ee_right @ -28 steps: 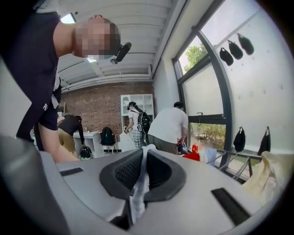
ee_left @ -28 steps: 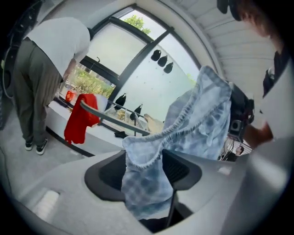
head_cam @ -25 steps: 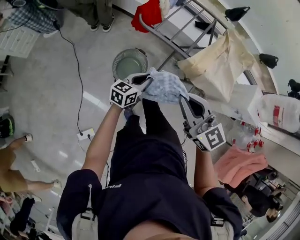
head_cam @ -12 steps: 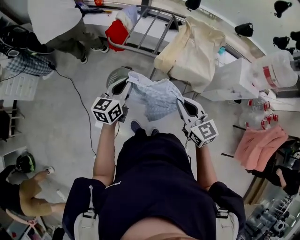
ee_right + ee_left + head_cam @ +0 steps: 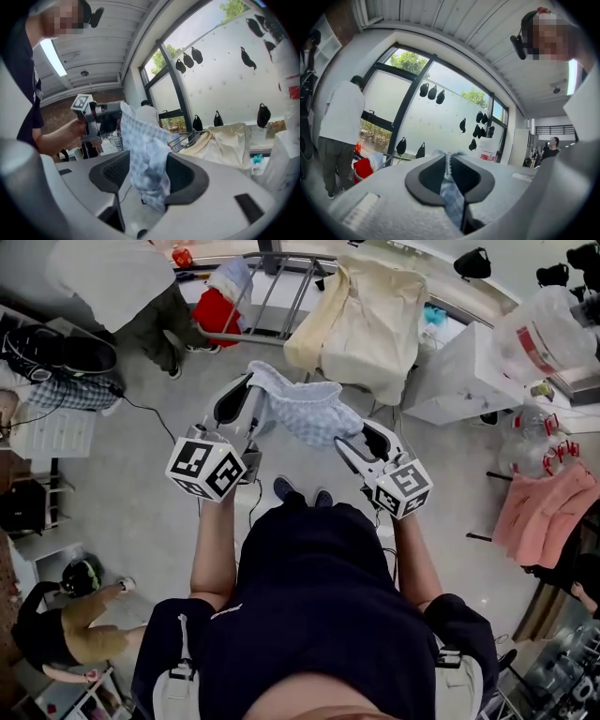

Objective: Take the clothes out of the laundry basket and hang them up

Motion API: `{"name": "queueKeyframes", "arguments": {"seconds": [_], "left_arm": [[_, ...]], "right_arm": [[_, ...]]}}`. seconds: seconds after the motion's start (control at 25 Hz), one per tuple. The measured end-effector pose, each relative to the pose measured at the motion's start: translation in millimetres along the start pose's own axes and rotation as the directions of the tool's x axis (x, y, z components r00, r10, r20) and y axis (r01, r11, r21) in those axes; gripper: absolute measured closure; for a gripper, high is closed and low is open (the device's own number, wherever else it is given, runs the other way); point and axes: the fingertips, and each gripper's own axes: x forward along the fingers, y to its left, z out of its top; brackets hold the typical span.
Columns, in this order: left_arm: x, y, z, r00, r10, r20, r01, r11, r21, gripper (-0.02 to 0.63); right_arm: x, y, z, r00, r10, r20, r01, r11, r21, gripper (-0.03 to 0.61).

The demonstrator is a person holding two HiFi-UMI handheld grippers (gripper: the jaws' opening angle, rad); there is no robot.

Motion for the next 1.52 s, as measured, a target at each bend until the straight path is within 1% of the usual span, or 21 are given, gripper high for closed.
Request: {"name": "queueKeyframes", "arguments": {"seconds": [0.12,0.2,0.28,0.4,0.48,0.56,0.64,0.76,0.84,0.88,0.92,0.96,1.0,1.08,1.16,1.2,1.28,1.36,1.44,1.52], "left_arm": [[-1,-21,13,1.000,-0.008,0.018,0.008,1.000,0.009,0.571],[-2,-33,23,1.000,-0.016,0.027,0.016,1.000,0.014,0.571],[-1,-46,32,0.999,-0.038,0.034,0.037,0.999,0.033,0.571],[0,-65,41,0.997,-0.065,0.036,0.063,0.996,0.062,0.571],[0,-75,44,0.997,-0.077,0.030,0.074,0.994,0.080,0.571],[-1,-82,47,0.995,-0.092,0.028,0.090,0.992,0.086,0.571],[-4,-86,50,0.995,-0.096,0.030,0.093,0.991,0.091,0.571],[-8,-87,51,0.996,-0.087,0.036,0.085,0.994,0.073,0.571],[-10,-87,50,0.995,-0.089,0.040,0.087,0.995,0.048,0.571],[-12,-85,49,0.995,-0.086,0.041,0.084,0.996,0.040,0.571],[-14,-83,48,0.996,-0.077,0.041,0.076,0.997,0.034,0.571],[-16,-79,46,0.997,-0.066,0.041,0.065,0.998,0.026,0.571],[-18,-75,44,0.998,-0.057,0.042,0.056,0.998,0.014,0.571],[-24,-65,39,0.998,-0.041,0.047,0.042,0.999,-0.022,0.571],[-30,-54,34,0.999,-0.010,0.048,0.012,0.999,-0.039,0.571],[-33,-48,30,0.999,0.018,0.041,-0.017,0.999,-0.028,0.571],[-39,-32,16,0.996,0.092,0.006,-0.092,0.995,0.028,0.571],[-43,-12,-4,0.981,0.187,-0.057,-0.181,0.979,0.093,0.571],[-47,6,-23,0.953,0.281,-0.109,-0.265,0.954,0.139,0.571],[-52,14,-31,0.932,0.341,-0.124,-0.318,0.932,0.173,0.571]], "right_arm": [[-8,-19,-13,0.997,-0.043,-0.066,0.040,0.999,-0.036,0.314],[-13,-27,-18,0.996,-0.040,-0.081,0.039,0.999,-0.020,0.305],[-15,-28,-17,0.997,-0.021,-0.080,0.019,1.000,-0.019,0.298],[-5,-17,-6,0.998,0.053,-0.046,-0.054,0.998,-0.023,0.298],[2,-6,6,0.993,0.122,0.002,-0.122,0.993,0.007,0.298],[8,0,17,0.985,0.168,0.039,-0.169,0.985,0.030,0.298],[18,10,16,0.976,0.215,0.020,-0.215,0.977,0.012,0.298],[30,36,3,0.948,0.317,-0.029,-0.318,0.948,-0.010,0.299],[34,47,2,0.942,0.335,-0.017,-0.336,0.942,-0.025,0.299],[35,49,4,0.945,0.326,0.004,-0.326,0.944,-0.041,0.305],[35,50,8,0.951,0.308,0.035,-0.306,0.950,-0.059,0.390],[33,48,14,0.957,0.283,0.067,-0.279,0.958,-0.070,0.517],[31,45,18,0.963,0.256,0.089,-0.250,0.965,-0.074,0.543],[25,37,22,0.977,0.195,0.091,-0.187,0.978,-0.088,0.549],[17,29,27,0.986,0.149,0.072,-0.140,0.983,-0.122,0.551],[11,24,30,0.990,0.126,0.063,-0.117,0.984,-0.134,0.551],[-3,11,42,0.997,0.055,0.049,-0.048,0.988,-0.145,0.551],[-13,-2,59,0.998,-0.057,0.024,0.060,0.983,-0.174,0.551],[-15,-8,76,0.987,-0.158,0.005,0.155,0.956,-0.250,0.551],[-11,-6,90,0.980,-0.199,0.011,0.193,0.934,-0.300,0.551]]}}
